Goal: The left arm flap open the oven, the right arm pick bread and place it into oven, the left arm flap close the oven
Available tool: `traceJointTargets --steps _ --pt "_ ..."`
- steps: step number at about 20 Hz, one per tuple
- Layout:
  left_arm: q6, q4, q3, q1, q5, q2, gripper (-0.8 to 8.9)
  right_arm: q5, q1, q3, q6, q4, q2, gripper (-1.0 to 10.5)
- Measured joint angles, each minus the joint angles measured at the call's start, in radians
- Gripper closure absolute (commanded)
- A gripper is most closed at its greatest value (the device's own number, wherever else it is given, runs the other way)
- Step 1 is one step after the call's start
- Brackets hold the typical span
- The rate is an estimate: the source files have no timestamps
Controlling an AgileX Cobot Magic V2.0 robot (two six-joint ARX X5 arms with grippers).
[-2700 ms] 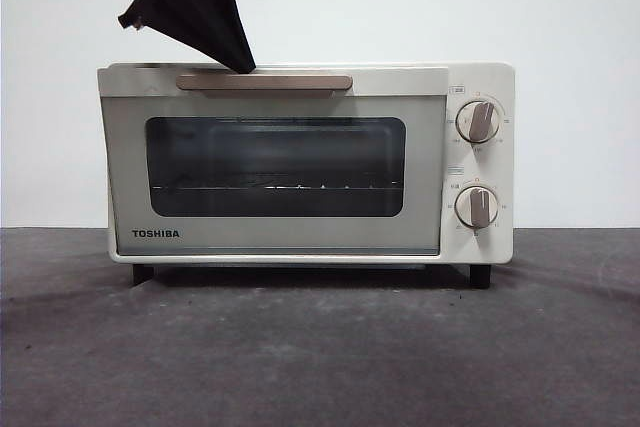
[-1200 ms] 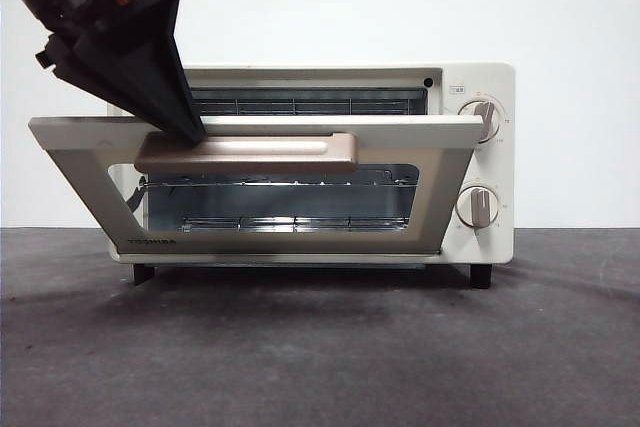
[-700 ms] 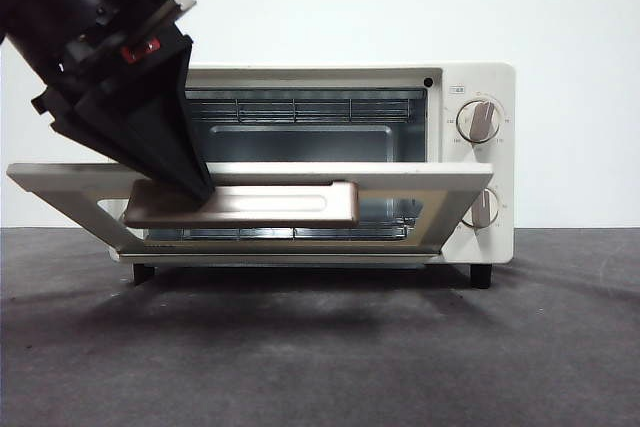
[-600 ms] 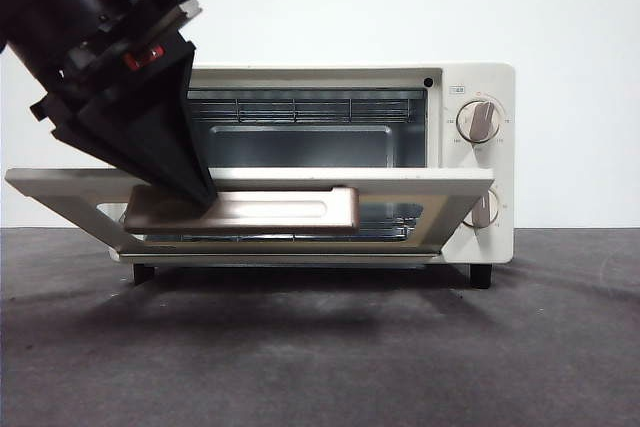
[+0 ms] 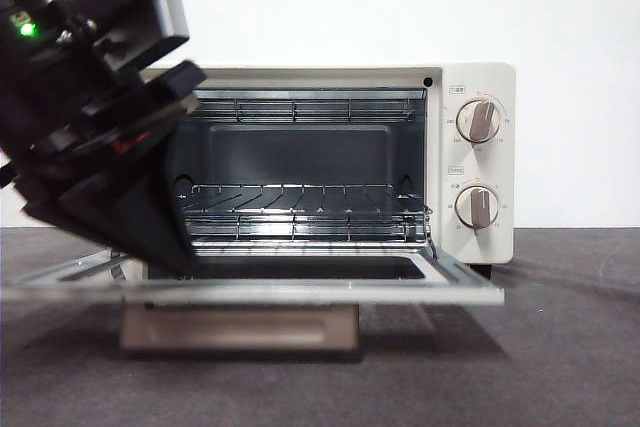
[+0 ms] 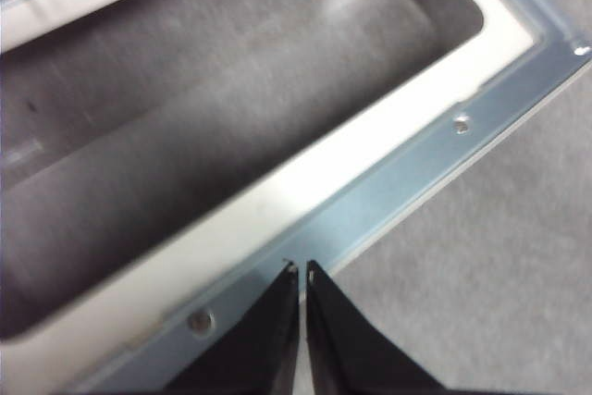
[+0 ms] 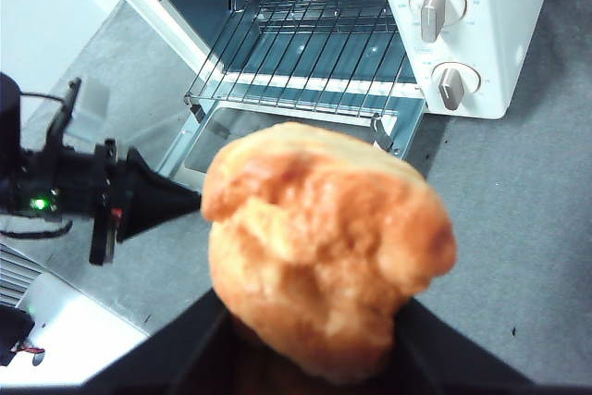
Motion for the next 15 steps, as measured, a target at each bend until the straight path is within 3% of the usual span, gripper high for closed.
traceJointTargets --steps 4,7,12,15 --pt "-0.013 -0.023 -0.003 -0.008 0.016 -0.043 7.97 0.0 0.0 0.0 0.0 0.0 0.0 7.9" --pt "-0.024 -0.142 0.049 -0.009 0.026 -0.16 7.97 -0.006 0.0 0.0 0.0 0.004 0.001 7.9" --pt "-0.026 -0.363 0.206 -0.009 0.026 -0.379 7.97 -0.134 0.002 0.0 0.008 0.136 0.068 7.9" --pt "-0.026 -0.455 0.283 -0.009 -0.018 -0.476 7.97 -0.139 0.047 0.0 0.032 0.207 0.144 7.9"
